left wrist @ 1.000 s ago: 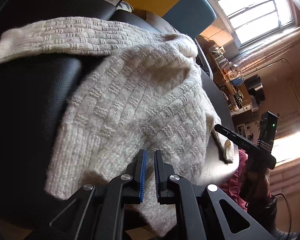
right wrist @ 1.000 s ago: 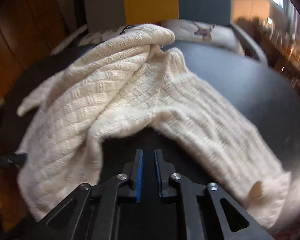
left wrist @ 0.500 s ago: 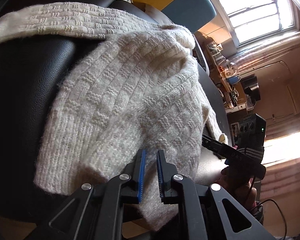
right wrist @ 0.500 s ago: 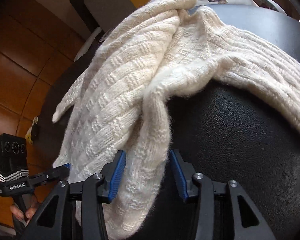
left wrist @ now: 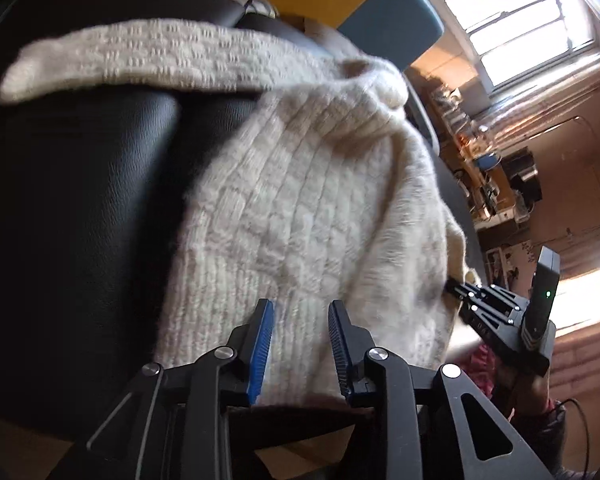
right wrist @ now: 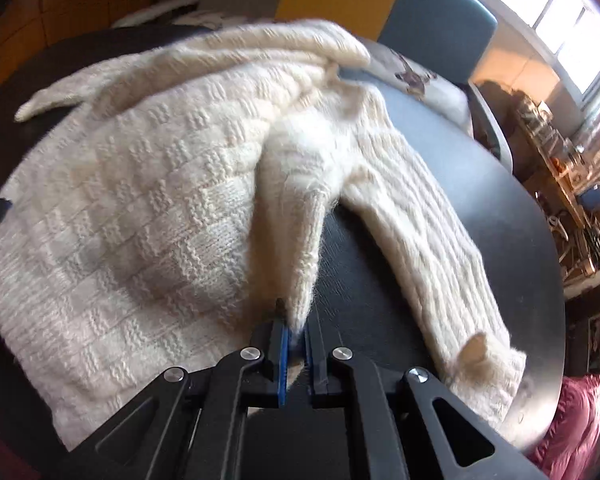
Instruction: Fold clothes
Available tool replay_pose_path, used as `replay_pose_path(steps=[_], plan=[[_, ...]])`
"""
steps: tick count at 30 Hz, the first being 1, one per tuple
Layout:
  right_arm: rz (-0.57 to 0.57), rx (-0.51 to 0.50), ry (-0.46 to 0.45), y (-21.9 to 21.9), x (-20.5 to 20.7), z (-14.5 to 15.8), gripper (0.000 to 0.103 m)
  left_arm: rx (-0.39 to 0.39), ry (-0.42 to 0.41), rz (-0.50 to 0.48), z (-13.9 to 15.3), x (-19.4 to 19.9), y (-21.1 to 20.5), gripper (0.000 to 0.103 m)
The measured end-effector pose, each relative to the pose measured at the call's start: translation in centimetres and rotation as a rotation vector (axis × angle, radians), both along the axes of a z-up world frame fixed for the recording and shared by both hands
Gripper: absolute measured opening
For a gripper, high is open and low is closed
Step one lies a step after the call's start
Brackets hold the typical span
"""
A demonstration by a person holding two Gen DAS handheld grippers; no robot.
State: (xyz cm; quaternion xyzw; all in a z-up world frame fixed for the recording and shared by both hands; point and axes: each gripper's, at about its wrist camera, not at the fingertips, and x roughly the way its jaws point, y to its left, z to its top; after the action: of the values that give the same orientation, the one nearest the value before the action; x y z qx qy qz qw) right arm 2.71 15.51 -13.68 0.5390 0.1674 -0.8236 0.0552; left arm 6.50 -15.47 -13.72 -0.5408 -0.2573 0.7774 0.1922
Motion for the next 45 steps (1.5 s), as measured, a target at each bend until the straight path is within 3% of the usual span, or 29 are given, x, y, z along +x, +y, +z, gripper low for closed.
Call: replay_pose_path(steps=[3, 4, 9, 11, 14, 15, 18, 20, 21, 22, 25, 29, 33, 34, 35, 36, 37, 39, 45], plan=[[-0.074, -0.121, 0.005, 2.4, -0.1, 0.6, 0.009, 0.022, 0.039, -0.004, 1.1, 0.3, -0.3, 0.029], [-0.096, -0.172, 0.016, 3.0, -0.1, 1.3, 0.015, 0.020, 0.061, 0.021, 1.7, 0.1, -0.9, 0.029], [-0.139, -0.409, 0.162, 3.9, 0.1, 5.6, 0.026, -0.046, 0.095, 0.154, 3.4, -2.1, -4.7, 0.031], [-0.109, -0.578, 0.124, 3.3, -0.2, 5.9, 0.028, -0.094, 0.085, 0.162, 3.3, -3.1, -5.2, 0.031], [-0.080, -0.687, 0.026, 0.9, -1.1, 4.3, 0.028, -0.213, 0.111, 0.155, 3.9, -4.0, -4.8, 0.031], [-0.071, -0.689, -0.003, 0.0, -1.3, 3.4, 0.028, -0.247, 0.118, 0.184, 4.2, -4.4, -5.5, 0.031], [-0.093, -0.549, -0.089, -1.7, -2.5, -0.2, 0.028, -0.238, 0.036, 0.350, 3.9, -6.0, -10.5, 0.032], [-0.072, -0.570, -0.058, -1.6, -2.1, -0.8, 0.028, -0.221, -0.008, 0.463, 3.7, -6.5, -14.7, 0.038], [-0.056, -0.579, -0.043, -1.5, -1.9, -0.9, 0.028, -0.213, -0.029, 0.511, 3.5, -6.7, -16.6, 0.046], [-0.047, -0.593, -0.035, -1.4, -1.8, -1.0, 0.028, -0.213, -0.046, 0.526, 3.3, -7.0, -18.0, 0.053], [-0.035, -0.646, -0.013, -0.9, -1.7, -1.3, 0.028, -0.170, -0.097, 0.574, 2.2, -7.8, -21.2, 0.055], [-0.036, -0.665, -0.013, -0.9, -2.1, -1.4, 0.028, -0.098, -0.153, 0.578, 0.3, -9.4, -22.2, 0.056], [-0.032, -0.647, -0.016, -1.2, -2.4, -1.3, 0.028, -0.169, -0.125, 0.562, 0.7, -11.1, -21.3, 0.069], [-0.029, -0.637, -0.018, -1.3, -2.4, -1.3, 0.028, -0.199, -0.126, 0.561, 0.7, -11.4, -21.0, 0.067], [-0.026, -0.626, -0.024, -1.4, -2.5, -1.2, 0.028, -0.248, -0.114, 0.553, 0.9, -11.6, -20.6, 0.059], [-0.027, -0.617, -0.037, -1.4, -2.7, -1.1, 0.028, -0.285, -0.099, 0.539, 1.0, -11.8, -20.3, 0.014], [-0.033, -0.609, -0.053, -1.3, -2.9, -0.9, 0.028, -0.260, -0.102, 0.543, 0.8, -11.8, -20.4, 0.006], [-0.029, -0.600, -0.045, -1.3, -3.3, 0.0, 0.028, -0.198, -0.083, 0.575, 1.0, -11.5, -21.3, 0.006], [0.007, -0.612, 0.048, -0.9, -6.0, 3.9, 0.028, -0.115, 0.080, 0.726, 5.9, -9.5, -26.2, 0.006]])
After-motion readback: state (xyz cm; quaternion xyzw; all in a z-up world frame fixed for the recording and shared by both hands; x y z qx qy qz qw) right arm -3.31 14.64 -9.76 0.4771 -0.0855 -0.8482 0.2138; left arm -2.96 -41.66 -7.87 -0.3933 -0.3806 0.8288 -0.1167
